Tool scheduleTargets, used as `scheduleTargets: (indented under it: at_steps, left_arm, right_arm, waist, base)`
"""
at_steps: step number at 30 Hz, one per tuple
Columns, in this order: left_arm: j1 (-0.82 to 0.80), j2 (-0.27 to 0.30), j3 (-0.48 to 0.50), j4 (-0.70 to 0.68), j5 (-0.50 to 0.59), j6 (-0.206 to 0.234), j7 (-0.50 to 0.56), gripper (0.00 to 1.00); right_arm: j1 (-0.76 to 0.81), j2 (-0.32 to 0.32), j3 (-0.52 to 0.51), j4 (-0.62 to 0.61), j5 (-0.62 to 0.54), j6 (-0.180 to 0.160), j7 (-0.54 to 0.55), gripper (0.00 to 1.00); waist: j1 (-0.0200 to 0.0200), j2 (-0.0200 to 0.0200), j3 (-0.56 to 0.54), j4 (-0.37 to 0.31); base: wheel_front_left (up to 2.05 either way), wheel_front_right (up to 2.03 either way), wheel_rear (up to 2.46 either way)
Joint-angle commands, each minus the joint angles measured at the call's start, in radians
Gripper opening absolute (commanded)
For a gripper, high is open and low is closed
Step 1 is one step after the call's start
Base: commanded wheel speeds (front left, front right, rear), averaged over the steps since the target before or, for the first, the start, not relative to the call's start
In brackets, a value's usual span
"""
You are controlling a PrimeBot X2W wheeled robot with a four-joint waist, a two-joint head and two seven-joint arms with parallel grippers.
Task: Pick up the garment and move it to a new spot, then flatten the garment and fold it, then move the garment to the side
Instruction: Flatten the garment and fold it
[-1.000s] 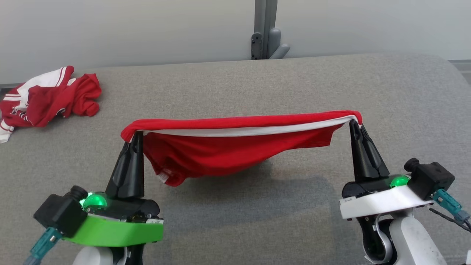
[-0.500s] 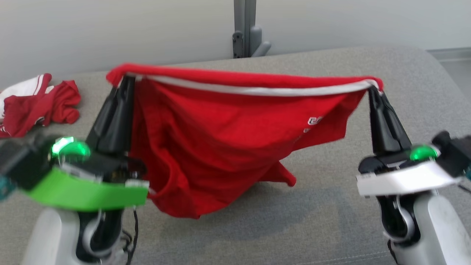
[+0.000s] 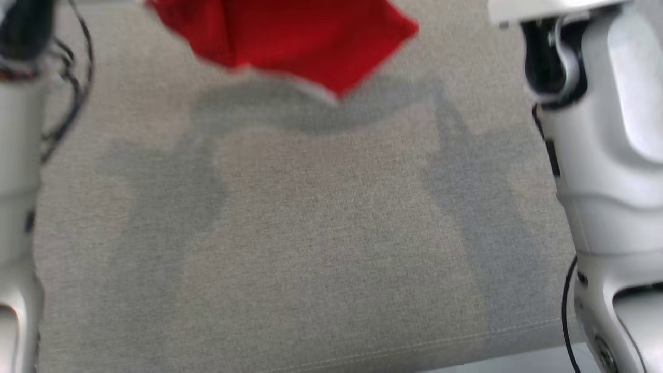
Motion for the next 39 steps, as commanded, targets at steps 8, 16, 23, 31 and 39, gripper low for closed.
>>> scheduleTargets:
  at_steps: [8,16,23,31,39]
  left_arm:
    - [-0.198,0.043,-0.087,0.191,-0.008,-0.003,-0.145,0.0]
    - [-0.033,0.146,-0.21,0.303,-0.143,-0.003,-0.261,0.0]
    - [0.181,0.248,-0.257,0.171,-0.262,-0.003,-0.36,0.0]
    - [0.53,0.243,-0.21,-0.044,-0.291,0.042,-0.425,0.0]
    - [0.803,0.134,-0.147,-0.15,-0.152,0.075,-0.43,0.0]
  right_arm:
    - [-0.126,0.043,-0.002,0.094,-0.037,0.0,-0.042,0.0]
    - [0.089,0.041,0.111,0.02,0.022,0.0,-0.042,0.0]
    - [0.302,0.041,0.07,-0.095,0.012,0.0,-0.042,0.0]
    - [0.562,0.042,-0.003,-0.235,-0.025,0.0,-0.042,0.0]
    - [0.771,0.042,-0.051,-0.312,-0.002,0.0,-0.042,0.0]
  waist:
    - [0.0,-0.0001,0.253,-0.075]
    - [0.0,-0.0001,0.313,-0.074]
    - [0.0,-0.0001,0.271,-0.054]
    - [0.0,-0.0001,0.207,0.0]
    - [0.0,-0.0001,0.12,0.026]
  base:
    - [0.0,0.0,0.0]
    - [0.0,0.0,0.0]
    - [0.0,0.0,0.0]
    - [0.0,0.0,0.0]
    - [0.0,0.0,0.0]
